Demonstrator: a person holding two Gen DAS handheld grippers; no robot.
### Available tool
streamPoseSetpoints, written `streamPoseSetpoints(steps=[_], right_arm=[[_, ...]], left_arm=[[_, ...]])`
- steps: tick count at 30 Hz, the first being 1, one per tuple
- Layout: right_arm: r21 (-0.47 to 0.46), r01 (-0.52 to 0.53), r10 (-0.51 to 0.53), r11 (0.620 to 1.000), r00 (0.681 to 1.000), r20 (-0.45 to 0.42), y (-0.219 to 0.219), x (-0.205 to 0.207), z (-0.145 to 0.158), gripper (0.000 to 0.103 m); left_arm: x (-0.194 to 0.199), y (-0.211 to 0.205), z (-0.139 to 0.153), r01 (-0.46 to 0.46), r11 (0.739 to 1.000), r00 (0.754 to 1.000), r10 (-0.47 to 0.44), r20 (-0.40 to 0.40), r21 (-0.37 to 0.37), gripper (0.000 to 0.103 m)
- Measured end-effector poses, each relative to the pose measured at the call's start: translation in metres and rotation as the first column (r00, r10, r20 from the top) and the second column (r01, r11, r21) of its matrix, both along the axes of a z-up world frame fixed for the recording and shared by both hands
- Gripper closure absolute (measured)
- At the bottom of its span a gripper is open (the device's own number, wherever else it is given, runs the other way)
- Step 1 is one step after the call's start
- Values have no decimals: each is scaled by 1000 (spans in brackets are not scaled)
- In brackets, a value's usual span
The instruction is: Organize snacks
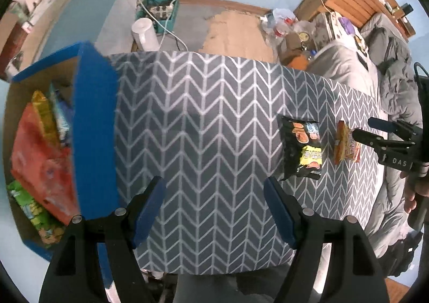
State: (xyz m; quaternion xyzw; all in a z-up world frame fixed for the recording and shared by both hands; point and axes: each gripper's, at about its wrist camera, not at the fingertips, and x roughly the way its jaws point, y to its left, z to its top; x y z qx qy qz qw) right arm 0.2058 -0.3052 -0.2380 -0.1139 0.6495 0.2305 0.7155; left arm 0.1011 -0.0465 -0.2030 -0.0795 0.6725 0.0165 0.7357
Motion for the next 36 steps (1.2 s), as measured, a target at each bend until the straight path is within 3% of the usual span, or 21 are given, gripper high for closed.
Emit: streamPoseSetpoints(steps=[7, 12, 18, 27, 36], right_arm=[[14, -40, 41, 999, 998, -42, -20, 14, -26, 31], [57, -55, 61, 997, 991, -119, -27, 18, -50, 31], [72, -38, 51, 997, 982, -181, -44, 5, -63, 31], [45, 115, -104, 992, 976, -191, -72, -21, -74, 31], [6, 317, -311, 948, 934, -174, -66, -6, -82, 31]], left_arm=[[20, -27, -22, 22, 1000, 999, -22, -35, -2, 26], [32, -38, -38, 19, 1000, 998, -19, -66, 1, 26], [34, -52, -52, 53, 998, 993, -51, -103, 18, 26], [33, -70, -63, 113, 993, 984, -109, -137, 23, 26], [49, -81, -71, 121, 993, 983, -118, -140, 14, 20]])
